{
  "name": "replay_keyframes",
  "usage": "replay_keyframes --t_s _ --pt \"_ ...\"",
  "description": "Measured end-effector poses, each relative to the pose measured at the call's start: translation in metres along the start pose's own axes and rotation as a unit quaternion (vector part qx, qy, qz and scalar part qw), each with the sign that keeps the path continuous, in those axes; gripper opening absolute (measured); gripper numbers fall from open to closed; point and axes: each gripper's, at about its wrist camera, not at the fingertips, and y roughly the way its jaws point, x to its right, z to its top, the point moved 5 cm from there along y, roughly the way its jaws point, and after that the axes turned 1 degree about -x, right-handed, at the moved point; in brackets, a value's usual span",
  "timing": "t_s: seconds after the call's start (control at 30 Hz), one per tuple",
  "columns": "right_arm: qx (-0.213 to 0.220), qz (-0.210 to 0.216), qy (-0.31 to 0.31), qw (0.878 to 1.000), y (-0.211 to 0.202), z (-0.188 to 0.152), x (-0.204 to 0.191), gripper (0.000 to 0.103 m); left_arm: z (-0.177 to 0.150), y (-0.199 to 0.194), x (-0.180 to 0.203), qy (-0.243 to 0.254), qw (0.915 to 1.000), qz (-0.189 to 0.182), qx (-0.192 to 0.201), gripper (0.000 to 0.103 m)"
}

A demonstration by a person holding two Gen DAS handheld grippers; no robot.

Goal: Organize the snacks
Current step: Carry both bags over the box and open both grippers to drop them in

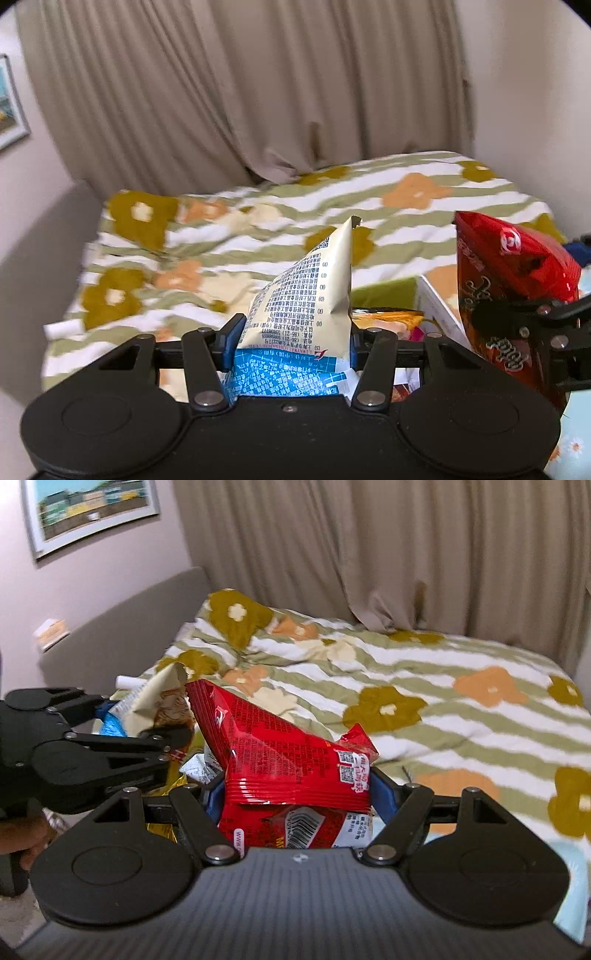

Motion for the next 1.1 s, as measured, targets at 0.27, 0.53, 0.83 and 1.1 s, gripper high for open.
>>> replay_keyframes --t_s 0.27,0.53,0.83,1.1 --pt "-0.018 -0.046 0.044 0.998 0.003 -0.018 -0.004 0.09 -0.01 0.0 -0.005 -0.025 0.9959 -0.086 0.012 0.103" --pt "-0.019 -0.047 0.038 0.998 -0.005 -0.028 -0.01 0.09 -0.029 -0.034 -0.027 -0.058 0.9954 -0.072 0.027 0.103" --pt "-0.013 -0.02 0.045 0.999 -0.016 -0.026 -0.03 0.091 -0.044 -0.063 -0.048 -0.076 0.9951 -0.048 0.041 0.103" --pt "-0.037 0.032 0.152 0.987 0.004 -0.04 -0.029 0.103 -0.056 -0.069 -0.057 -0.081 0.9953 -0.04 0.036 0.103"
